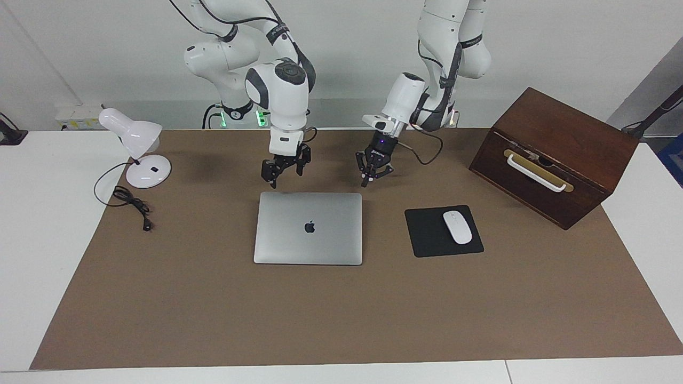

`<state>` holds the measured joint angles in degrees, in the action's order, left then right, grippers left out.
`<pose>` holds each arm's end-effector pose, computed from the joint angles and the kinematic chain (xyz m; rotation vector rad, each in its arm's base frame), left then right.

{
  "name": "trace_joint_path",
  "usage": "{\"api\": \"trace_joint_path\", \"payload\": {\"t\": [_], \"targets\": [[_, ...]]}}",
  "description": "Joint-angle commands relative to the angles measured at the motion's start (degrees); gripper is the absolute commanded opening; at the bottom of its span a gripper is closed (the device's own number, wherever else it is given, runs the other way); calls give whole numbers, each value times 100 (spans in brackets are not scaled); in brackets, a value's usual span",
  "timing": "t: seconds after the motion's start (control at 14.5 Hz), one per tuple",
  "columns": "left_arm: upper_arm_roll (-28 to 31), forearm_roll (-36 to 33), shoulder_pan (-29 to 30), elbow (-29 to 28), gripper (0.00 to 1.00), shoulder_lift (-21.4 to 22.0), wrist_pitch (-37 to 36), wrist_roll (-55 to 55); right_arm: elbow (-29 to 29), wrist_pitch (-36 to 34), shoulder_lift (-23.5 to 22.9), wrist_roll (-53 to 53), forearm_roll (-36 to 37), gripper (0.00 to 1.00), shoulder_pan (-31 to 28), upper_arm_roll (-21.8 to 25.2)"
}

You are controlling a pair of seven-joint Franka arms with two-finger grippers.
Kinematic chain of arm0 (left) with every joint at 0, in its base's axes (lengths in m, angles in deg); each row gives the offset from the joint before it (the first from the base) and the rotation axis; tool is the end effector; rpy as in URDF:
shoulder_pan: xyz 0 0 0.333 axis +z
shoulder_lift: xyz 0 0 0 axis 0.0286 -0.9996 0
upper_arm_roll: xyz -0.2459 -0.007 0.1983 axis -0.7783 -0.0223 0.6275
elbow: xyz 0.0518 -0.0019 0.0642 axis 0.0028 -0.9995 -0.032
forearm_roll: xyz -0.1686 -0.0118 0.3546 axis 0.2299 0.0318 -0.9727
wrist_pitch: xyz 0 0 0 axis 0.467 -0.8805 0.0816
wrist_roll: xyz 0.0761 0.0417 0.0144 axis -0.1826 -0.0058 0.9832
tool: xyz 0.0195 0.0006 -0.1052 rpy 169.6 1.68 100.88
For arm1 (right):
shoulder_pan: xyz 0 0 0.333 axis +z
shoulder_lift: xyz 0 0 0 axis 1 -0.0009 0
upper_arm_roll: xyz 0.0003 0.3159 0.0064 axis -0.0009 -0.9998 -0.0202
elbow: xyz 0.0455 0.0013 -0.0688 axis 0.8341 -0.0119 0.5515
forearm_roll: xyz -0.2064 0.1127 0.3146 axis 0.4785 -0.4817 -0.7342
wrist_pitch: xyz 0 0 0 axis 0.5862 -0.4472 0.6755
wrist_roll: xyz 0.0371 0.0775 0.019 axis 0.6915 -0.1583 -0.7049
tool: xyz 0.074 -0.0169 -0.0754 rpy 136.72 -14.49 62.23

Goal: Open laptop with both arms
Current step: 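Press the left gripper on the laptop base near its front edge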

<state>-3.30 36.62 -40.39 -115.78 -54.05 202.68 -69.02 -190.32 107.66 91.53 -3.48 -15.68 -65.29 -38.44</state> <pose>0.3428 -0.3123 0.3064 2.5663 -0.7333 0.9519 0.4518 0.2500 0.3827 2.7877 0.9911 0.1398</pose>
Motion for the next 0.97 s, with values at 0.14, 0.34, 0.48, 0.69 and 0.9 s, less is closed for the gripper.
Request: {"api": "trace_joint_path", "payload": {"t": [0.14,0.34,0.48,0.69,0.9], "targets": [[100,122,-71,603,0,-675,112,-8,-213,293,-5,-11,370,100,13,13],[100,122,-18,743,0,-797,103,-34,-213,380,-32,-11,458,100,22,13],[109,122,-9,840,0,-921,112,-43,-213,416,-32,-11,467,100,22,12],[126,122,8,919,0,-1009,112,-69,-222,433,-40,-11,458,100,22,13],[126,122,78,1024,0,-1166,121,-78,-222,433,-40,-11,458,100,22,13]]}}
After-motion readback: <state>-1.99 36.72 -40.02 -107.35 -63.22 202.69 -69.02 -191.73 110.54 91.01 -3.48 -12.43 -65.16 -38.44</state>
